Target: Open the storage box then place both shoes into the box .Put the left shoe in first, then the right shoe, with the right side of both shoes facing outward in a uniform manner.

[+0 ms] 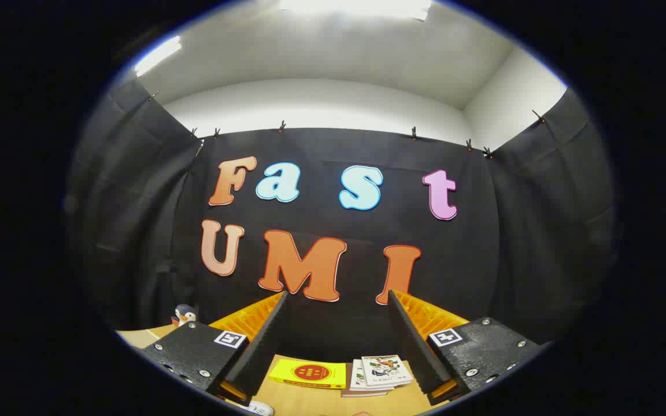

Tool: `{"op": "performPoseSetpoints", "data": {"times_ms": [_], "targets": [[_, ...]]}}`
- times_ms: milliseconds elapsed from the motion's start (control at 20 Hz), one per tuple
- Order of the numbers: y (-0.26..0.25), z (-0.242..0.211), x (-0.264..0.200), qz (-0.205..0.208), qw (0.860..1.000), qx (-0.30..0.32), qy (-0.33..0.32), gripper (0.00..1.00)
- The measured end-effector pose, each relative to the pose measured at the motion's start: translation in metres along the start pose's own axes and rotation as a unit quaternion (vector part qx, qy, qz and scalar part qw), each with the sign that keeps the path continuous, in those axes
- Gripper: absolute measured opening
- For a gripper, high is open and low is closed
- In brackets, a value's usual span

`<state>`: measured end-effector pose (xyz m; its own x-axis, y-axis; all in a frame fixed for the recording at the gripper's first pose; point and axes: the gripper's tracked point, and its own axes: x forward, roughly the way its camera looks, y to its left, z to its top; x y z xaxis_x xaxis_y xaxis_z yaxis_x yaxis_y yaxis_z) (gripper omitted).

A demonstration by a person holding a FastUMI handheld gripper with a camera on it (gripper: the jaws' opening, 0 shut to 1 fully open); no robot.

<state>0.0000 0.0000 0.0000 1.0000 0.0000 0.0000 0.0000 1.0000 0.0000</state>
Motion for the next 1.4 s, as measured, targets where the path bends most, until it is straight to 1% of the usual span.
{"op": "performPoseSetpoints", "data": {"times_ms": [200, 400, 650, 950, 1100, 1250, 1400], "targets": [[0.009, 0.001, -0.001, 0.018, 1.0, 0.017, 0.0, 0.98], [0.001, 0.003, 0.005, 0.001, 1.0, 0.003, -0.008, 0.97], [0.012, -0.004, 0.007, 0.016, 1.0, 0.019, 0.003, 0.97], [0.039, -0.058, 0.009, 0.055, 0.994, 0.03, 0.092, 0.97], [0.05, -0.09, 0.009, 0.067, 0.988, 0.019, 0.137, 0.97], [0.07, -0.118, 0.008, 0.09, 0.981, 0.019, 0.173, 0.95], [0.097, -0.143, 0.002, 0.128, 0.968, 0.042, 0.211, 0.95]]}}
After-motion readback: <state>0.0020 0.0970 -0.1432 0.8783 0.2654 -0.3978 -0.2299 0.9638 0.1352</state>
